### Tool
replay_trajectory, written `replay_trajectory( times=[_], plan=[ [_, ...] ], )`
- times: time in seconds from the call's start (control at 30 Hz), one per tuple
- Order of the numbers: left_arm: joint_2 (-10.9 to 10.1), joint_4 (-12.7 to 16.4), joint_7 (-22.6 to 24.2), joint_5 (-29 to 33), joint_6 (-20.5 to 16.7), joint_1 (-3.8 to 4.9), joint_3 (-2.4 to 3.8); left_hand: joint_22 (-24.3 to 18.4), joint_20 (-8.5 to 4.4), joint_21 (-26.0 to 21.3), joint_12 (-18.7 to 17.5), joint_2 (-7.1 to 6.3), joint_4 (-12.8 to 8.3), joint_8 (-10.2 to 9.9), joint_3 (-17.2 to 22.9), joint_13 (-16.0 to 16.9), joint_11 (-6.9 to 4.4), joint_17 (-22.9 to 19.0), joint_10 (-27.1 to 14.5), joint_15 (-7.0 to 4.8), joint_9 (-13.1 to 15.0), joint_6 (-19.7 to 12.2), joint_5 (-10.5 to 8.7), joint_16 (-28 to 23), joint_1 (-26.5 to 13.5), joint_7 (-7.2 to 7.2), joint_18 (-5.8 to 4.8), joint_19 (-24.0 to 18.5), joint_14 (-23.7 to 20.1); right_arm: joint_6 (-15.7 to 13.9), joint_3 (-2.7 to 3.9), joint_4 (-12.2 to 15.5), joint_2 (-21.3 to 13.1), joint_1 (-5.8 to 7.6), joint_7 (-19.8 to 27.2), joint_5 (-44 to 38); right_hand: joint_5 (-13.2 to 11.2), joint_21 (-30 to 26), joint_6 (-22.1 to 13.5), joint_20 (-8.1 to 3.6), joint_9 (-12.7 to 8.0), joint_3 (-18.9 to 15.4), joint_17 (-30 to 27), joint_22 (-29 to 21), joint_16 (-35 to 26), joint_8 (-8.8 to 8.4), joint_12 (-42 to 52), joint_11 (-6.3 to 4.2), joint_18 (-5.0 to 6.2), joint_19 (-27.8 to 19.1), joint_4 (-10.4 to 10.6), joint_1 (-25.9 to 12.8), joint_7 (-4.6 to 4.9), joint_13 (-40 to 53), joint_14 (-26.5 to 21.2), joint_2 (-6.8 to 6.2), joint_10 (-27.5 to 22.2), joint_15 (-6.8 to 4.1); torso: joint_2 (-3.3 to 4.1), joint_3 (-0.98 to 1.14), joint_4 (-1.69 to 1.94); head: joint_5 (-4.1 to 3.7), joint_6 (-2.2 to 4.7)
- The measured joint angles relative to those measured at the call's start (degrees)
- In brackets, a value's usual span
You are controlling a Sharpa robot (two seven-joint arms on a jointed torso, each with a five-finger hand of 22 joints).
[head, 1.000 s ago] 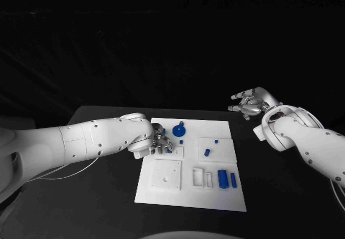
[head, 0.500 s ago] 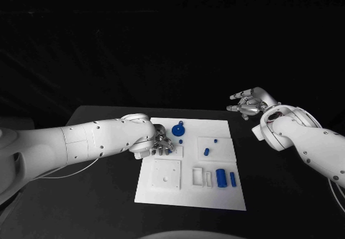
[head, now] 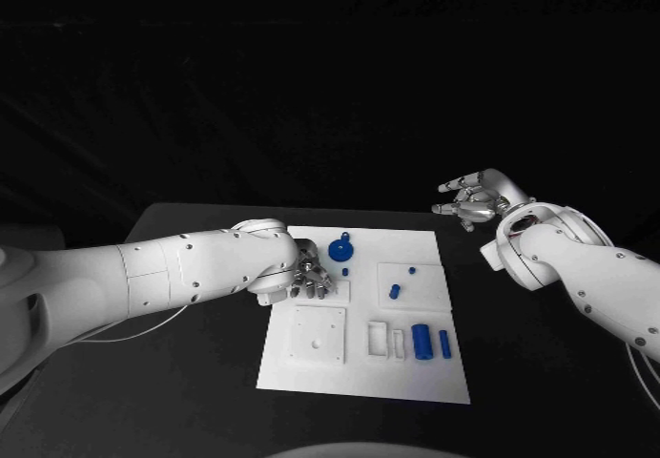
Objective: Assemble the parts on the task board
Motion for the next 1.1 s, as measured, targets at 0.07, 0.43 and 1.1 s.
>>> replay_trajectory(
  times=[0.07, 0.43, 1.1],
  plan=[
    [-0.1, 0.0, 0.0, 0.0, 0.0, -0.01, 0.00, 0.0, 0.00, -0.3, 0.0, -0.81, 0.8, 0.0, -0.8, -0.1, 0.00, -0.1, 0.0, 0.00, 0.0, 0.1, -0.47, 0.0, 0.1, -0.17, 0.00, 0.0, 0.0, 0.0, 0.00, 0.0, 0.0, 0.00, 0.0, 0.0, 0.0, 0.0, 0.0, 0.00, 0.0, 0.0, 0.0, 0.0, 0.0, 0.00, 0.0, 0.00, 0.00, 0.0, 0.0, 0.0, 0.00, 0.0, 0.0, 0.00, 0.0, 0.00, -0.01, 0.00, 0.00, -0.03, 0.00],
    [-1.0, 0.0, -0.1, -0.3, -0.2, -0.18, -0.15, 0.1, -0.22, -0.6, -0.3, -14.47, 15.2, 0.0, -2.5, -0.6, 0.00, -0.4, 0.0, -0.29, -0.5, 0.3, -9.64, -0.3, -1.4, -0.46, 0.00, 0.2, -0.3, 0.0, 0.00, 0.0, -0.1, -0.15, 0.0, 0.0, 0.0, -0.1, 0.0, 0.00, 0.0, 0.0, 0.0, 0.0, 0.0, 0.00, 0.0, 0.01, 0.00, 0.0, 0.0, 0.0, 0.00, 0.0, 0.0, 0.00, 0.0, 0.00, 0.00, -0.07, 0.03, -0.15, 0.16],
    [-4.7, 1.9, 0.7, 5.0, -2.7, 2.22, 1.26, -0.1, -0.43, -2.6, -4.0, -14.33, 21.7, -0.3, -17.0, -2.7, 1.06, -4.6, 0.0, -0.23, -5.5, -7.0, -9.61, -4.1, 3.3, 2.22, 0.00, 0.0, -2.0, 0.0, 0.00, -0.3, -0.1, -0.55, 0.0, 0.3, 0.0, -0.3, -0.3, 0.00, 0.0, 0.0, 0.0, 0.0, 0.0, 0.00, 0.0, 0.01, 0.01, 0.0, 0.6, -0.2, 0.09, 0.0, 0.0, 0.22, 0.0, 0.00, 0.03, -0.08, 0.01, -0.27, 0.87]
  ],
)
